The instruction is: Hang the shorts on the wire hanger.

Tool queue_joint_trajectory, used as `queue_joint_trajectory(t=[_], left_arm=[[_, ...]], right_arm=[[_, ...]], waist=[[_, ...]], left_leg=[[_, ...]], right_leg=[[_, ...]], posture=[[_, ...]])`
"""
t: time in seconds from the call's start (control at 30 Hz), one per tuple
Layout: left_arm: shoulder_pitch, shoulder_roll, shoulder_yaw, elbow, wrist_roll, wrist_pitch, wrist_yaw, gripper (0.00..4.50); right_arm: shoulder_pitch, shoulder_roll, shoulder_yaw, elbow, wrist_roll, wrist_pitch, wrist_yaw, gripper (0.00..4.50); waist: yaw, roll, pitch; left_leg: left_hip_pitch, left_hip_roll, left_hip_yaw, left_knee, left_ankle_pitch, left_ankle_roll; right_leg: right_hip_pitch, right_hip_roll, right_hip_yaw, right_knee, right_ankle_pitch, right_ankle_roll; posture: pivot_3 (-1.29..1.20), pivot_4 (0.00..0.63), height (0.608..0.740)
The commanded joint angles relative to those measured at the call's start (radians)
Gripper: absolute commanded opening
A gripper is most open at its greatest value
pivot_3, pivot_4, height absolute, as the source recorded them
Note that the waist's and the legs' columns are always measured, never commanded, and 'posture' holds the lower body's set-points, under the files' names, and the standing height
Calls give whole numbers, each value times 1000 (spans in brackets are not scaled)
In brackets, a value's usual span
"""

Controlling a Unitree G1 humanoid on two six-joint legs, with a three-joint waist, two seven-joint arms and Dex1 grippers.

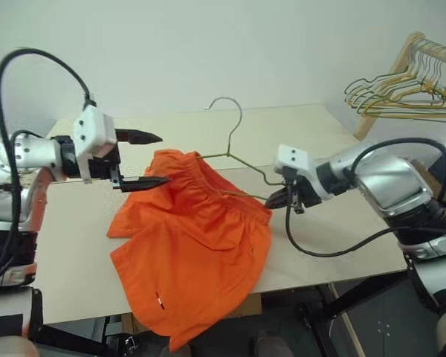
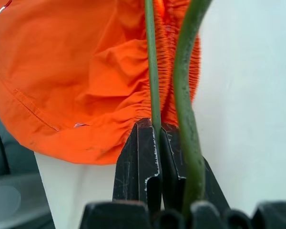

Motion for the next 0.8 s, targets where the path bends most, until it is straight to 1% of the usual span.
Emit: queue_joint_trajectory(t=[0.03,0.13,0.23,0.47,0.57,0.63,0.73,0.8], left_arm=[[-69,-24,-71,87,109,-95,-15,4474],[-115,-62,-109,186,175,-158,-5,4474],[-148,-79,-123,242,190,-181,-35,4474],[-153,-79,-178,284,198,-197,-208,4474],[-151,-96,-195,298,219,-208,-216,4474],[-154,-107,-212,313,259,-232,-196,4474],[-163,-130,-226,347,319,-264,-137,3916],[-173,-143,-225,364,330,-255,-127,3327]], right_arm=[[-42,-14,14,-27,-32,-42,40,0],[-44,-27,27,-50,-59,-62,55,0],[-44,-39,28,-69,-69,-59,68,0],[-43,-53,28,-96,-93,-59,84,0],[-46,-54,21,-106,-93,-52,92,0],[-47,-55,18,-110,-92,-52,95,0],[-48,-57,14,-118,-89,-47,99,0],[-51,-56,7,-120,-81,-37,103,0]], waist=[[0,0,0],[-6,0,0],[-8,0,0],[-32,0,0],[-38,0,0],[-39,0,0],[-41,0,0],[-43,0,0]], left_leg=[[0,0,0,0,0,0],[0,0,0,0,0,0],[-2,0,0,0,0,0],[-3,0,0,1,0,0],[-3,0,0,1,0,0],[-3,0,0,1,0,0],[-3,0,0,1,0,0],[-3,0,0,1,0,0]], right_leg=[[0,0,0,0,0,0],[0,0,0,0,0,0],[-1,0,0,0,0,0],[-3,0,0,1,0,0],[-3,0,0,1,0,0],[-3,0,0,1,0,0],[-3,0,0,0,0,0],[-3,0,0,1,0,0]], posture=[[-78,0,740],[-94,0,740],[-94,0,740],[-123,0,740],[-131,0,740],[-131,0,740],[-137,0,740],[-137,0,740]])
